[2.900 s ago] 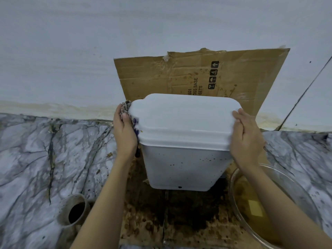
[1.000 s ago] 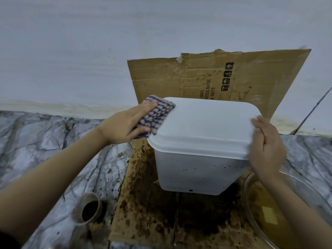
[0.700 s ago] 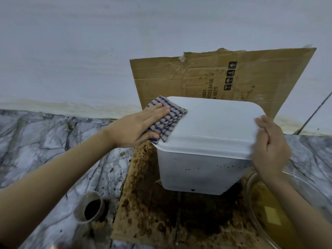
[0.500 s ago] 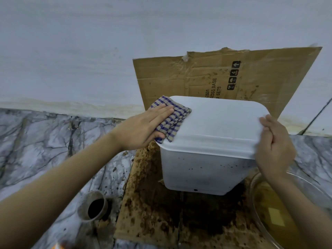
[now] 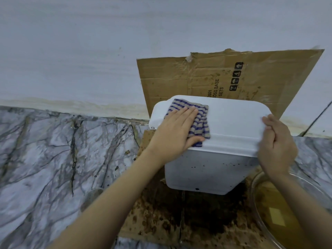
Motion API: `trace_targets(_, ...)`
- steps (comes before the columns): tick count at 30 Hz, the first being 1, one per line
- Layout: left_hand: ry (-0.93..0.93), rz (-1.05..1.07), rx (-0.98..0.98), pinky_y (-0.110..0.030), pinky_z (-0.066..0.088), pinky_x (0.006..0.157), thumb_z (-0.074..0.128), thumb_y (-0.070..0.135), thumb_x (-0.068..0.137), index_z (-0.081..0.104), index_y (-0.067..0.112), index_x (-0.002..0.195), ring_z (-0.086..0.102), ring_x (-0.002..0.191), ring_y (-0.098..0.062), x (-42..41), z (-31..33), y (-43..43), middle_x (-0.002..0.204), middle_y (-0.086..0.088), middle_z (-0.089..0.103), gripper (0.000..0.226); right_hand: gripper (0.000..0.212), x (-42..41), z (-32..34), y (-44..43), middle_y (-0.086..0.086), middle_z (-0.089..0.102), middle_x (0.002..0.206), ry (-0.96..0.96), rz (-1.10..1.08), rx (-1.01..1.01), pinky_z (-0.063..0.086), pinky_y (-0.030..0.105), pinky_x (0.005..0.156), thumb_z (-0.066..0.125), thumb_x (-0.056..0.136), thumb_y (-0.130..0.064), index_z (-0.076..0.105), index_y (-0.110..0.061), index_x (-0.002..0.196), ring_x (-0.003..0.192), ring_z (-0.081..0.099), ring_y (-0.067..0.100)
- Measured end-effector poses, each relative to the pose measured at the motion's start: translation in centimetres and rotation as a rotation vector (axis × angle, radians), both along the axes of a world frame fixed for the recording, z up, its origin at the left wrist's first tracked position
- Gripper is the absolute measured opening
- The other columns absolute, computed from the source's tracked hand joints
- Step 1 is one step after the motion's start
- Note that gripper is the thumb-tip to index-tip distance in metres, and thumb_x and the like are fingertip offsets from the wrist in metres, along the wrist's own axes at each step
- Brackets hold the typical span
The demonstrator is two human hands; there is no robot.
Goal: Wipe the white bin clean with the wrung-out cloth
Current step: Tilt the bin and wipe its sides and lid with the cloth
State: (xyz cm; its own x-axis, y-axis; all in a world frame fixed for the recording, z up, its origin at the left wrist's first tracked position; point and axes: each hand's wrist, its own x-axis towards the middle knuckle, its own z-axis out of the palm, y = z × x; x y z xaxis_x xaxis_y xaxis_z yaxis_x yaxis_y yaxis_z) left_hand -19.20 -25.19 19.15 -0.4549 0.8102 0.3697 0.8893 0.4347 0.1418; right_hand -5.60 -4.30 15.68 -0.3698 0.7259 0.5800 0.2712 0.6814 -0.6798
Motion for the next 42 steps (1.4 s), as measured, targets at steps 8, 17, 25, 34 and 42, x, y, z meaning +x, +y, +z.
trace_targets(8,-0.013,0.138,0.005,-0.035,0.019,0.115,0.023,0.060,0.085,0.033,0.004,0.144,0.033,0.139,-0.025,3.8,-0.1,3.9,0.149,-0.011,0.037,0.081,0.045,0.0,-0.2,-0.2,0.010,0.061,0.127,0.022,-0.006,0.013,0.034,0.021,0.094,0.031,0.092,-0.025,0.064,-0.007,0.117,0.118,0.055,0.024)
trace_targets(17,-0.008,0.098,-0.063,-0.030,0.044,0.098,0.025,0.059,0.083,0.060,0.011,0.124,0.059,0.117,-0.017,5.3,-0.8,6.4,0.127,-0.003,0.062,0.072,0.046,0.5,-0.6,0.1,0.010,0.061,0.127,0.019,0.014,0.031,0.038,0.029,0.096,0.031,0.092,-0.027,0.065,-0.007,0.117,0.118,0.055,0.024)
trace_targets(25,-0.011,0.029,-0.028,-0.030,0.016,0.115,0.015,0.066,0.084,0.034,0.012,0.145,0.030,0.140,-0.019,2.3,0.6,3.0,0.152,-0.003,0.034,0.083,0.044,0.3,-0.5,0.1,0.010,0.062,0.126,0.035,0.017,0.035,0.038,0.028,0.098,0.033,0.091,-0.023,0.065,-0.006,0.115,0.118,0.056,0.023)
trace_targets(34,-0.158,0.059,-0.220,-0.034,0.004,0.117,0.019,0.051,0.098,0.009,0.010,0.151,0.005,0.146,-0.018,2.3,2.1,9.4,0.159,-0.004,0.006,0.068,0.048,0.6,-0.4,-0.2,0.009,0.061,0.127,0.026,0.017,0.040,0.041,0.036,0.099,0.030,0.090,-0.027,0.064,-0.006,0.117,0.117,0.056,0.025)
trace_targets(42,0.035,-0.057,-0.068,-0.034,0.024,0.113,0.033,0.058,0.091,0.039,0.006,0.141,0.037,0.137,-0.022,5.4,0.5,8.7,0.148,-0.008,0.039,0.072,0.048,1.1,-0.6,0.0,0.009,0.061,0.128,0.013,0.054,0.048,0.043,0.039,0.099,0.030,0.092,-0.029,0.064,-0.008,0.118,0.117,0.056,0.025)
